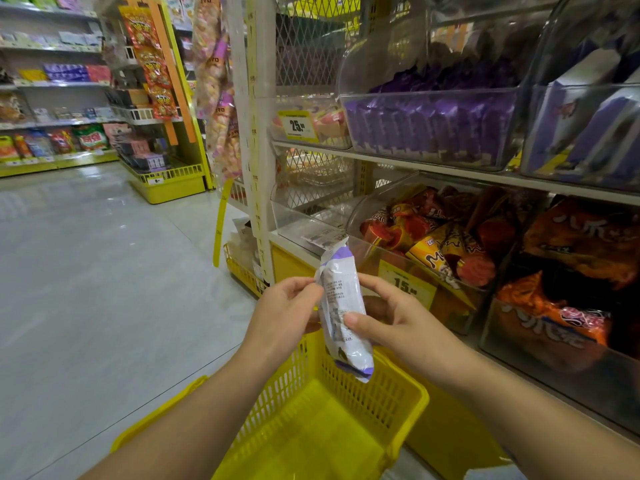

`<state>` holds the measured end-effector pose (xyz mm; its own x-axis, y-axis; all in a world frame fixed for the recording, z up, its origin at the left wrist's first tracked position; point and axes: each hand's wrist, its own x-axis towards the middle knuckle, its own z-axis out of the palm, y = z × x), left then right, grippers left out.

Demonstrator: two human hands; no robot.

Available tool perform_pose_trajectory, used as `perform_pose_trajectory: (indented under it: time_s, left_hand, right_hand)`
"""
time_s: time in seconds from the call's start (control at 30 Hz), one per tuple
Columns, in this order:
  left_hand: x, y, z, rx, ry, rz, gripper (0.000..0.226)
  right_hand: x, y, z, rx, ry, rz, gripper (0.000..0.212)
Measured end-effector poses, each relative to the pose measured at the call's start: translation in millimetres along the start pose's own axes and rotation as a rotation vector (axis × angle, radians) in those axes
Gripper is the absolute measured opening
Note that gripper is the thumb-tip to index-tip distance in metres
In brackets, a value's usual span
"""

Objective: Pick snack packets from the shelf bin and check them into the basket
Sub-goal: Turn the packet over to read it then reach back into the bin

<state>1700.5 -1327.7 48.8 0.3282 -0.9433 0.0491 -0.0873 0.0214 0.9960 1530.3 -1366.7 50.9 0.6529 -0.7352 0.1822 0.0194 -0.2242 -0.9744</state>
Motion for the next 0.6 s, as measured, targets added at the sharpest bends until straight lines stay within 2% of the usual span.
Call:
perform_pose_trajectory:
  time_s: [0.17, 0.27, 0.4, 0.5, 0.57, 0.6]
  left_hand:
    - [0, 2, 1, 0.016, 0.002, 0.011, 0.02]
    - [0, 4, 7, -0.049, -0.015, -0.04, 0.019]
    - [-4, 9, 18, -0.181, -0.188, -0.077, 0.029]
    - [-12, 11, 29, -0.134, -0.343, -0.058, 0.05]
    - [-17, 12, 33, -0.123, -0.309, -0.051, 0.054]
    - [-19, 13, 34, -0.136, -0.267, -0.045, 0.046]
  right_hand:
    - [-1, 0, -1, -0.003, -0.026, -0.004, 0.044]
    - [0, 0, -3, -0.008, 0.0, 0.001, 0.046]
    - [2, -3, -9, 0.002, 0.116, 0.002, 0.048]
    - [-3, -10, -8, -0.147, 0.113, -0.06, 0.048]
    - [-9, -16, -6, -0.289, 0.087, -0.057, 0.05]
    - [-12, -19, -6, -0.354, 0.072, -0.051, 0.052]
